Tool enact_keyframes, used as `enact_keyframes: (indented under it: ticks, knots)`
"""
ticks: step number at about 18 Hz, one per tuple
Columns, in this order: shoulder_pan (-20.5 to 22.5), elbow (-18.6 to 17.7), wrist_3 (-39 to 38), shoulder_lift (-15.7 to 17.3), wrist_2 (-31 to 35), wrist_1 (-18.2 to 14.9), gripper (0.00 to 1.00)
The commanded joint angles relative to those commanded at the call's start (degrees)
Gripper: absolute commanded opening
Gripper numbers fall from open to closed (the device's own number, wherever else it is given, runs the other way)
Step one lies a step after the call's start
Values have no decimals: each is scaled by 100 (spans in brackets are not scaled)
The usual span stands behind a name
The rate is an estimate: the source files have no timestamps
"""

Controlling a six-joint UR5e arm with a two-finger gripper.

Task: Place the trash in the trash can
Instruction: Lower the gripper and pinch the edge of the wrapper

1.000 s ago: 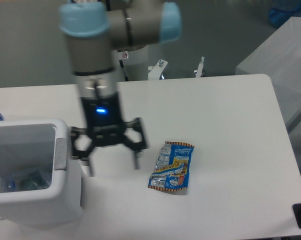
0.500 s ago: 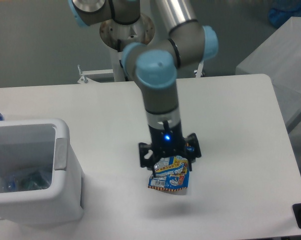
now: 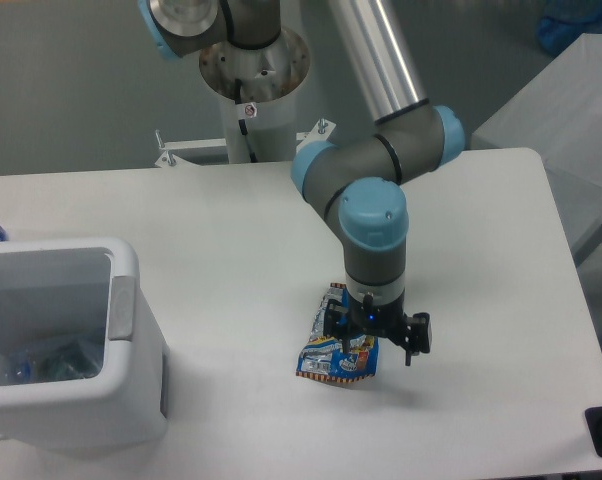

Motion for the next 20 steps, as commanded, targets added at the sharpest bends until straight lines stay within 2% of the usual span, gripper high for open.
enact_keyframes:
  ticks: [11, 15, 16, 20]
  knots:
    - [-184, -17, 35, -265, 149, -9, 100]
    - [-202, -8, 44, -300, 307, -9, 91]
    - [-202, -8, 44, -300, 308, -9, 87]
    - [-299, -43, 44, -265, 308, -17, 47]
